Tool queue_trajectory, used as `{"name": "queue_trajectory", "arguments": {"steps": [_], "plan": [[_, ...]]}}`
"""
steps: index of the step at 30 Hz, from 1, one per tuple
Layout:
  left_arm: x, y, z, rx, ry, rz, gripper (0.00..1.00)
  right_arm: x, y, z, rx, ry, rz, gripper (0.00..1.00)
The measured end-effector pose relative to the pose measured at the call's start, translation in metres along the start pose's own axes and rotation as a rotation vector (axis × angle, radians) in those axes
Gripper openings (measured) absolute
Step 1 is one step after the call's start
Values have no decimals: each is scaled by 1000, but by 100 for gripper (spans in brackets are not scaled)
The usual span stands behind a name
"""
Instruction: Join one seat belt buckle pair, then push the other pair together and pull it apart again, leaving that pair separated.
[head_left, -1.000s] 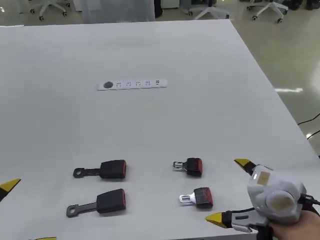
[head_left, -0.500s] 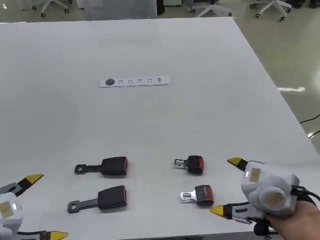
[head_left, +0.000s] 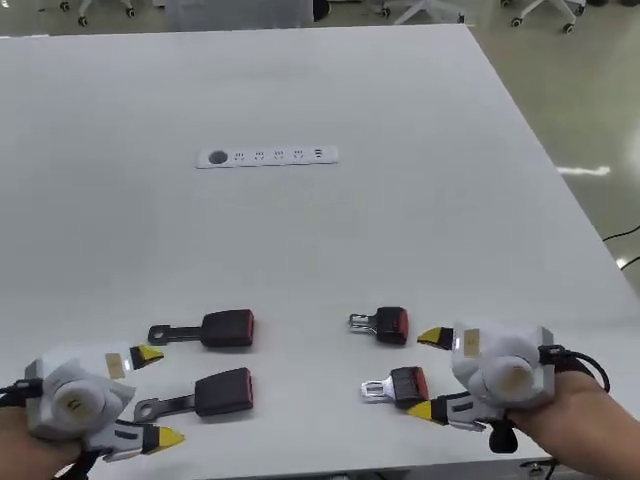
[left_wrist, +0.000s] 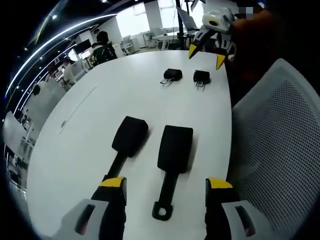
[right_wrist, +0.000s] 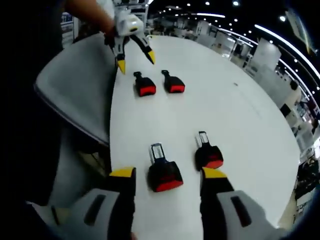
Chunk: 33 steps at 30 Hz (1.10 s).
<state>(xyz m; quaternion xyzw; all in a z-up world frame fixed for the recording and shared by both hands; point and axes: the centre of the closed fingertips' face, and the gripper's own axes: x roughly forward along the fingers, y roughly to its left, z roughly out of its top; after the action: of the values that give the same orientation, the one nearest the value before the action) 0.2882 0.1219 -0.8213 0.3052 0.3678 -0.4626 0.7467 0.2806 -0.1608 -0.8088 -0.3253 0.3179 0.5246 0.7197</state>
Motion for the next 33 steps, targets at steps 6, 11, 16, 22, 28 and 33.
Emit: {"name": "queue_trajectory", "arguments": {"steps": [6, 11, 16, 22, 28, 33], "plan": [[18, -9, 11, 16, 19, -65, 58, 15, 0, -8, -30, 39, 63, 40], [32, -18, 8, 42, 58, -121, 54, 24, 1, -18, -53, 68, 108, 34], [38, -18, 10, 82, 77, -124, 48, 29, 0, -19, -43, 75, 132, 35], [45, -17, 17, 106, 79, -142, 45, 38, 3, -24, -67, 102, 166, 35], [50, -18, 17, 148, 114, -176, 35, 38, 2, -29, -84, 122, 179, 35], [50, -21, 16, 170, 132, -194, 34, 37, 2, -33, -76, 129, 187, 35]]}}
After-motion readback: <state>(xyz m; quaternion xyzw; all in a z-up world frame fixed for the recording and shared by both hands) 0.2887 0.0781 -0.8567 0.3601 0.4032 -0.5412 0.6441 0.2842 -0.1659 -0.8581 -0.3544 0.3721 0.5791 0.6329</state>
